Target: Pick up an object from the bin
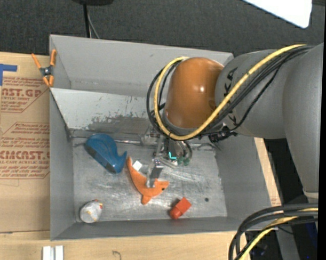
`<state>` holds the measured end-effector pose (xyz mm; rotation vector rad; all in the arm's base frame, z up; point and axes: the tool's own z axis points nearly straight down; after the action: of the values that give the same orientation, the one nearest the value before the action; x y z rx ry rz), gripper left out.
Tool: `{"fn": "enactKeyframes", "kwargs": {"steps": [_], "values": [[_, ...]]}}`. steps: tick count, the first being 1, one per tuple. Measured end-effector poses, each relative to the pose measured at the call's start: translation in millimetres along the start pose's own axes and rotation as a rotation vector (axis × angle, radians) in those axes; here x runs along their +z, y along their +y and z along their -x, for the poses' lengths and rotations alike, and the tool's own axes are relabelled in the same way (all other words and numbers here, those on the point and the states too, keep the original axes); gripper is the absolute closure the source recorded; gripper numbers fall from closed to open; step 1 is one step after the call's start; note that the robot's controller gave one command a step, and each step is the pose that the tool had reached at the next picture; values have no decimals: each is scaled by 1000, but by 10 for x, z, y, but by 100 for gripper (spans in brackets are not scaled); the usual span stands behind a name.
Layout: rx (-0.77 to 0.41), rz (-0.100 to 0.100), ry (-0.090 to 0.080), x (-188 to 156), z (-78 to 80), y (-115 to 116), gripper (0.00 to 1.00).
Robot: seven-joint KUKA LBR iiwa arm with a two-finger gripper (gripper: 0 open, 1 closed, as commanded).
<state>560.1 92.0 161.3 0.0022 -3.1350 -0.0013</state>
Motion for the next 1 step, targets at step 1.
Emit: {"fn": "enactKeyframes", "kwargs": {"steps": [1], "values": [[0,1,-8,-45,19,-3,0]]}}
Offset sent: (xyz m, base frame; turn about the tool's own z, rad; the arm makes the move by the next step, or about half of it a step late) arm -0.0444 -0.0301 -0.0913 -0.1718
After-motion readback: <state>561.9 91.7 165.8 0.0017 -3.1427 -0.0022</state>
